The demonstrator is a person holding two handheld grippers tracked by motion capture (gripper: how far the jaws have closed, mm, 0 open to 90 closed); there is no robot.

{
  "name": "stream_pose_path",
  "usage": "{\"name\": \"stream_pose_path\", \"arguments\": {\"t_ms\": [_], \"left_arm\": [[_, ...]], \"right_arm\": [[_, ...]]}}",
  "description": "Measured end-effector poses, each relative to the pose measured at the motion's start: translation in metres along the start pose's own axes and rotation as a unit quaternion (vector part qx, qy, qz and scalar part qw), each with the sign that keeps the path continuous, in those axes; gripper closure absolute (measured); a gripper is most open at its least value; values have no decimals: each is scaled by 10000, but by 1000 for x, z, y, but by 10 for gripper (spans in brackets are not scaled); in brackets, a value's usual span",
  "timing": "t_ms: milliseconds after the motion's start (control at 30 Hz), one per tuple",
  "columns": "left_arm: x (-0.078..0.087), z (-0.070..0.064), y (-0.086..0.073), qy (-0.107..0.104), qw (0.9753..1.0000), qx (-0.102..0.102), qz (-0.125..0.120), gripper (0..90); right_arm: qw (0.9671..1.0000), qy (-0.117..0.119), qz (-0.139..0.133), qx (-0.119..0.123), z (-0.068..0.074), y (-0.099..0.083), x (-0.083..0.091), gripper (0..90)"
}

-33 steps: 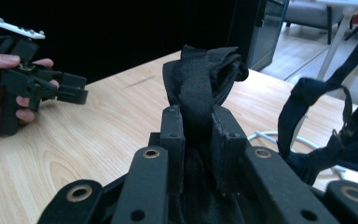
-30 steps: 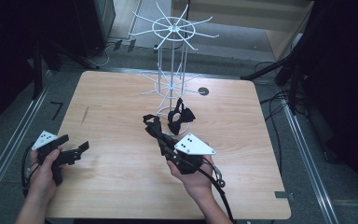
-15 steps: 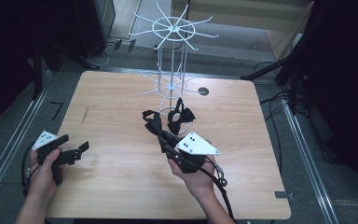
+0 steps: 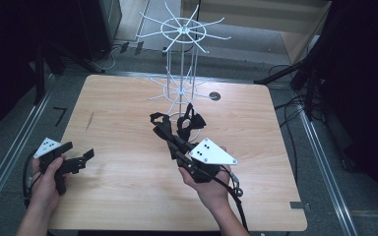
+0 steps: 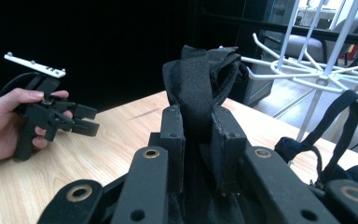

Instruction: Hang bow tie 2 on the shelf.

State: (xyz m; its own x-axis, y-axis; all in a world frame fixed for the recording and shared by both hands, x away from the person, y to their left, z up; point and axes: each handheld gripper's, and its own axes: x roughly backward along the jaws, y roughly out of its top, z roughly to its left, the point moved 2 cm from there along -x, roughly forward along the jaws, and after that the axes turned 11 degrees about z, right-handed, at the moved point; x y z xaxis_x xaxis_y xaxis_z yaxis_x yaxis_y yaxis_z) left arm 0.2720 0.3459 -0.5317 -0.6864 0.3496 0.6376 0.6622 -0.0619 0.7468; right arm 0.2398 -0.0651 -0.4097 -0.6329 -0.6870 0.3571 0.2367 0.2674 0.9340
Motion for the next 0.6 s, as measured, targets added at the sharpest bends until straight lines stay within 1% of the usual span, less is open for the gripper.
{"name": "stream_pose_path", "arguments": {"t_ms": [167,233,267,367,467,600], "left_arm": [[0,0,0,2,10000,-6,5,42],[0,0,0,1,10000,0,-1,42],[0,0,0,2,10000,0,0,42],[0,0,0,0,10000,-5,-4,42],[0,0,0,6,10000,-13,2,42],[0,0,0,10,10000,-21,10,42]], "right_arm": [[9999,55,-89,19,1,3,3,780],[9999,20,-113,45,2,5,4,780],[9999,16,-164,19,1,6,5,780],[9998,-36,-194,-3,-1,8,6,780],[9998,-57,-183,-47,-2,7,5,780],[9998,-98,-141,-30,-4,5,1,780]]}}
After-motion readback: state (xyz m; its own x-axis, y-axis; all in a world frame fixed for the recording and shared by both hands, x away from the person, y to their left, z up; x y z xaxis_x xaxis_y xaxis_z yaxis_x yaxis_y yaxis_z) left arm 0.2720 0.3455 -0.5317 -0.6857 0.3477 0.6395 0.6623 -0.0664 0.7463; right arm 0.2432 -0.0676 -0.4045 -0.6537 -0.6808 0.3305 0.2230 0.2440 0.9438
